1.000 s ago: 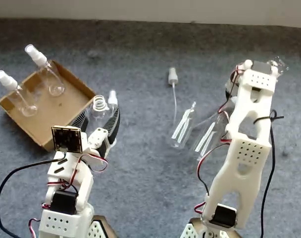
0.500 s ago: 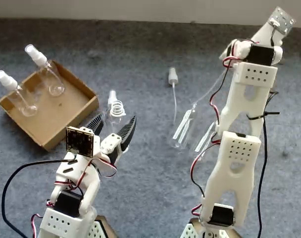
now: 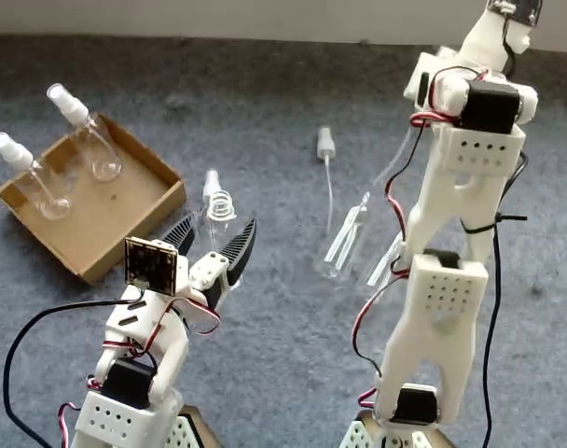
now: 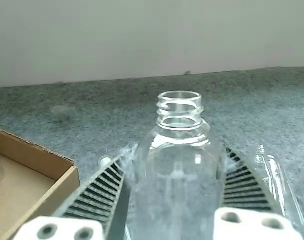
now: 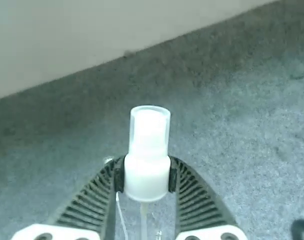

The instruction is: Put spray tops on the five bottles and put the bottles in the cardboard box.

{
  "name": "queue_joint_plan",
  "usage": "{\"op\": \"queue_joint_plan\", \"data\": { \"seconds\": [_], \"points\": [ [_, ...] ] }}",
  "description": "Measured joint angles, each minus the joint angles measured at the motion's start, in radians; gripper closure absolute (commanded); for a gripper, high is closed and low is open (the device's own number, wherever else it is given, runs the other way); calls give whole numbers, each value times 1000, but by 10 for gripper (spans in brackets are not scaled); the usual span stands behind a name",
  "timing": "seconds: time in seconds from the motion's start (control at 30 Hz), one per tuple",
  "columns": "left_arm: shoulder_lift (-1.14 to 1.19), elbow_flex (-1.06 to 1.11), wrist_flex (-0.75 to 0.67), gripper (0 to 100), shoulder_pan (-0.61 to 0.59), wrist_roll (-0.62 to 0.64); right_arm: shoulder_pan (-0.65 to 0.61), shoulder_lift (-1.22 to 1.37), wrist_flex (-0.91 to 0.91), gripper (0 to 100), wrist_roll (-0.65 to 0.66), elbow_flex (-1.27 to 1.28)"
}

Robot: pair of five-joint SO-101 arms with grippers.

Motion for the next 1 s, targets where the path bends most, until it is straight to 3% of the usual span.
{"op": "queue_joint_plan", "data": {
  "seconds": [0.13,0.33,0.57,0.83,1.0],
  "points": [
    [0,-5,0,849,0,0,-28,-121,0,993,15,-3],
    [0,-18,35,849,0,0,-69,-249,3,993,147,-3],
    [-2,-201,295,849,0,0,-66,-371,3,993,157,14],
    [-2,-321,448,849,0,0,-71,-632,3,993,157,443],
    [-3,-427,583,849,0,0,-72,-773,3,993,157,565]
  ]
}}
